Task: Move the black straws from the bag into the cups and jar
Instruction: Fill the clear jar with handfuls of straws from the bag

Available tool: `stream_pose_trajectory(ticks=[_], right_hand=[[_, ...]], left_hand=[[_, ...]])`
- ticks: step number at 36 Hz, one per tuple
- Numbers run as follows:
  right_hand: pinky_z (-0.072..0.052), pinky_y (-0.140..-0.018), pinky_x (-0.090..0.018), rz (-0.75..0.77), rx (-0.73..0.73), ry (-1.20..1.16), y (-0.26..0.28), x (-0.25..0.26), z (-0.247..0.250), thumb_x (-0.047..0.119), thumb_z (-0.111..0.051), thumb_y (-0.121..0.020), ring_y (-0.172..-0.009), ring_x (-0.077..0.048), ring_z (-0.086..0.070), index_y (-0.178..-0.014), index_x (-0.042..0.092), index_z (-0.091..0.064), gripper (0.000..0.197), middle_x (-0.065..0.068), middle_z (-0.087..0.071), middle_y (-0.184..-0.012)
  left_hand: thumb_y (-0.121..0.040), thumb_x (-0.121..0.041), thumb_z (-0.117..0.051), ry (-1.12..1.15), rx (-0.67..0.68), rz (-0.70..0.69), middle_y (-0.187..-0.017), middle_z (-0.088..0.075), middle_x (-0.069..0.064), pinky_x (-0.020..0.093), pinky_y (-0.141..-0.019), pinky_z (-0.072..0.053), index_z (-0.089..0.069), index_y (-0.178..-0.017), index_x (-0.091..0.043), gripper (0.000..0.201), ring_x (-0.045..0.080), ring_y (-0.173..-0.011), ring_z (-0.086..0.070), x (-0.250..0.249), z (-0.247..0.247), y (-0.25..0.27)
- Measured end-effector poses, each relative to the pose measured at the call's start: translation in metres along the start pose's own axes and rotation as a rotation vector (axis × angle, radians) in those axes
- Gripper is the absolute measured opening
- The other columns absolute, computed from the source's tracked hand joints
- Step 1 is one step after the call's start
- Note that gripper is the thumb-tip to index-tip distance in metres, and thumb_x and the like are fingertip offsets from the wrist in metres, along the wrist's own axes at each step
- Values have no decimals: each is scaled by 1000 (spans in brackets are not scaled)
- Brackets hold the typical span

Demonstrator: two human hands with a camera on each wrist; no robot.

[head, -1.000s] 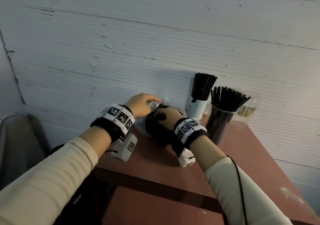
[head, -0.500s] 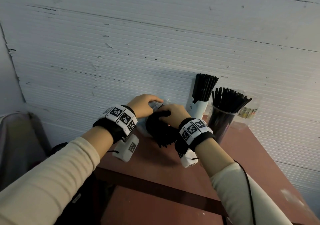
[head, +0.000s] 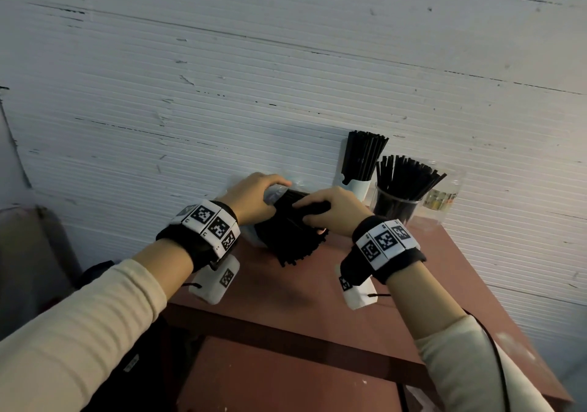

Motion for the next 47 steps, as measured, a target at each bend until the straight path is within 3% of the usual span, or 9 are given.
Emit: stream_pose_trajectory(ticks=[5, 12, 17, 21, 30, 35, 37, 42, 47], right_hand=[[-49, -74, -15, 10, 40, -30, 18, 0, 12, 14, -72, -81, -69, -1, -62, -108, 31, -73, 32, 11, -66, -87], [-47, -62, -10, 59, 72, -34, 44, 10, 28, 9, -71, -81, -62, -11, -67, -103, 30, -73, 32, 0, -71, -82], [-43, -67, -1, 69, -14, -10, 62, 9, 49, 12, -73, -80, -73, -1, -63, -108, 31, -72, 34, 10, -68, -87], [-42, -92, -9, 121, -89, -13, 74, 10, 67, 27, -73, -83, -102, 1, -60, -121, 35, -65, 40, 14, -67, -112], [-39, -89, -6, 330, -608, -70, 105, 37, 143, 29, -68, -86, -108, -1, -54, -124, 26, -61, 38, 5, -58, -118], [-46, -99, -29, 430, -731, -131, 108, 57, 157, 10, -62, -84, -114, -11, -54, -131, 16, -50, 49, 0, -49, -128], [-46, -98, -27, 440, -737, -69, 104, 58, 154, 8, -59, -84, -112, -7, -52, -126, 10, -55, 42, -3, -51, -124], [-35, -87, 0, 296, -584, 41, 85, 32, 125, 11, -56, -88, -100, -1, -53, -119, 11, -62, 31, 1, -61, -114], [-38, -92, -7, 248, -476, 73, 76, 12, 100, 12, -58, -86, -105, -9, -57, -110, 11, -66, 26, 0, -59, -115]], left_hand=[[-67, -20, -76, -127, -80, -167, -117, -46, 3, 38, -95, -44, -59, -112, -23, 48, 20, -109, -47, -35, -6, 1], [-59, -40, -82, -306, 70, -360, -125, -54, -1, 31, -100, -40, -48, -129, -20, 80, 18, -114, -50, -77, -51, -11], [-80, -36, -70, -229, 44, -302, -88, -59, -6, 24, -71, -40, -54, -102, -16, 33, 21, -87, -62, -94, -60, -15], [-85, -32, -62, -132, 23, -278, -82, -64, -5, 32, -74, -49, -63, -95, -17, 18, 20, -82, -65, -100, -58, -14], [-87, -37, -69, 355, -49, -192, -65, -62, -4, 28, -67, -49, -60, -70, -25, 22, 10, -64, -61, -130, -38, -18], [-91, -18, -64, 606, 54, -172, -58, -55, 2, 15, -53, -39, -56, -63, -15, 30, 12, -56, -51, -157, -55, -14], [-89, -17, -67, 671, 65, -137, -54, -57, -8, 18, -58, -43, -56, -62, -19, 30, 6, -55, -54, -156, -66, -14], [-84, -9, -72, 791, 176, -5, -82, -72, 9, 30, -83, -54, -68, -81, -10, 5, 19, -83, -68, -140, -102, -7], [-81, -10, -76, 836, 302, 146, -107, -73, 10, 37, -102, -49, -69, -107, -5, 27, 19, -105, -67, -116, -136, -5]])
Point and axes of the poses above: each hand's wrist, its own y-axis away from the middle knuckle, its own z-axis out of the back of the hand, x = y × z, the point moved 10 cm from there along -y, towards the middle knuckle
